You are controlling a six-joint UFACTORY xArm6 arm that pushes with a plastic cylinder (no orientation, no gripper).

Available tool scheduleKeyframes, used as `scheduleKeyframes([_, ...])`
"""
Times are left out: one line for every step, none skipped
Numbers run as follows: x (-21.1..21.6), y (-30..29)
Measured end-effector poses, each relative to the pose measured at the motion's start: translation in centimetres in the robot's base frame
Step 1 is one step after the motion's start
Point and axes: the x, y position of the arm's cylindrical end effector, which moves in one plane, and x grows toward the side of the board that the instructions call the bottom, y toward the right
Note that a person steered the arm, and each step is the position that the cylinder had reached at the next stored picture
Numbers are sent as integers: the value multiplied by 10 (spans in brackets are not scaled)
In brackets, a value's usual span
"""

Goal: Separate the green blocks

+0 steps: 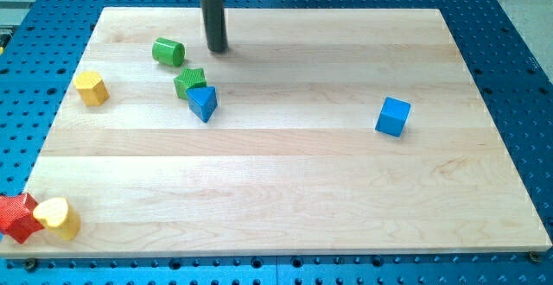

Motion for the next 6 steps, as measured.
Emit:
scheduleKeyframes([13,-68])
scheduleKeyframes([12,-38])
scheduleKeyframes([23,39])
scheduleKeyframes([58,61])
scheduleKeyframes([85,15])
scheduleKeyframes([94,-19])
